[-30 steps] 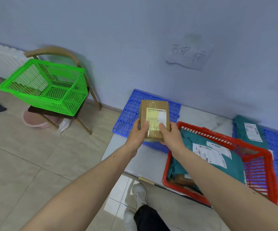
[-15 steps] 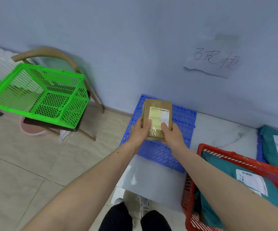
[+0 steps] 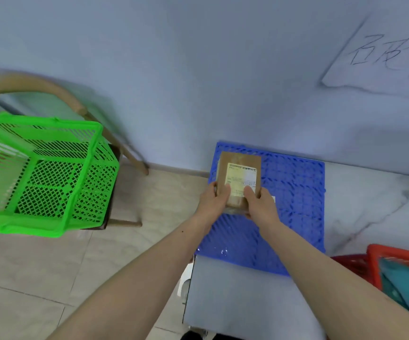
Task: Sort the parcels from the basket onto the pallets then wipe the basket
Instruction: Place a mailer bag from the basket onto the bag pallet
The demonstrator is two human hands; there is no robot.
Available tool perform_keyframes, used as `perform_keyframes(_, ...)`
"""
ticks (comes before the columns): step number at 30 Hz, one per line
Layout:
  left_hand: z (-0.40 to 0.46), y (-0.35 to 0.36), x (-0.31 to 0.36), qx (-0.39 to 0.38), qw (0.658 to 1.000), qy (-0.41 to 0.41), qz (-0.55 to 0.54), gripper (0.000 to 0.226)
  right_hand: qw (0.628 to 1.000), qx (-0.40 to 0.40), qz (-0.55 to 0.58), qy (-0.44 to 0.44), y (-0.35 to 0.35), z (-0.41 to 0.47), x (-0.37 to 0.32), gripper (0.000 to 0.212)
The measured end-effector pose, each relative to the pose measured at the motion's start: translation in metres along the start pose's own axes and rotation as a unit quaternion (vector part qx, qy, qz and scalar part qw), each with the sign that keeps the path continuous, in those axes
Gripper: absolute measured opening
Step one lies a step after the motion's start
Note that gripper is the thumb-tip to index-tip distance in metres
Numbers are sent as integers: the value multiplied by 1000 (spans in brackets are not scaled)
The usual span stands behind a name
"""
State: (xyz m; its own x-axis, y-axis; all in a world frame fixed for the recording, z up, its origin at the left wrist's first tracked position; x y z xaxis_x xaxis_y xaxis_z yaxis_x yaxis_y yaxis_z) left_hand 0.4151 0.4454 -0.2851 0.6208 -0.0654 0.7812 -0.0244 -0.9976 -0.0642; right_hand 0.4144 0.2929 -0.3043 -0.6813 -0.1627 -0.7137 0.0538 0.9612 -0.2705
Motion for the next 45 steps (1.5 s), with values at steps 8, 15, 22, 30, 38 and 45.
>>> perform_keyframes(8, 100, -6, -17, -19, 999, 25, 12, 22, 1000, 19, 7, -18, 31, 92, 1, 19)
perform_keyframes(15, 153, -4, -16, -23, 999, 29, 32, 26, 999, 37, 18, -11, 41, 133, -7, 32)
perform_keyframes(22, 164, -6, -11, -21, 999, 25, 37, 24, 999, 32, 44, -3, 46, 145, -9, 24)
perform_keyframes(30, 169, -5, -9, -15, 999, -1, 45, 74, 999, 27, 21, 10, 45, 147, -19, 40)
perform_keyframes(38, 165, -8, -9, 4, 998, -17, 52, 75, 999, 38, 14, 10, 40, 140, -24, 58)
perform_keyframes(45, 145, -14, -6, 28, 996, -32, 83, 74, 998, 50, -19, 16, 25, 119, -20, 70)
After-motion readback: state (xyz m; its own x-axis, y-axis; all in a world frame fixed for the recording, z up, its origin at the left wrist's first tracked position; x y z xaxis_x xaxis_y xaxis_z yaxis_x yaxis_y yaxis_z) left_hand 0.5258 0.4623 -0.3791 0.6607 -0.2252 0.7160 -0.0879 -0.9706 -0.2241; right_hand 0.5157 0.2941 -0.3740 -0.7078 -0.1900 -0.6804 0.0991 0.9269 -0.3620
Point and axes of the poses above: each hand's wrist, its own z-axis towards the middle knuckle, its own y-axis out of the palm, x = y × z, the point moved 9 cm from there along z, towards the middle knuckle, and after that the axes turned 1 degree about y, right-handed, at the moved point
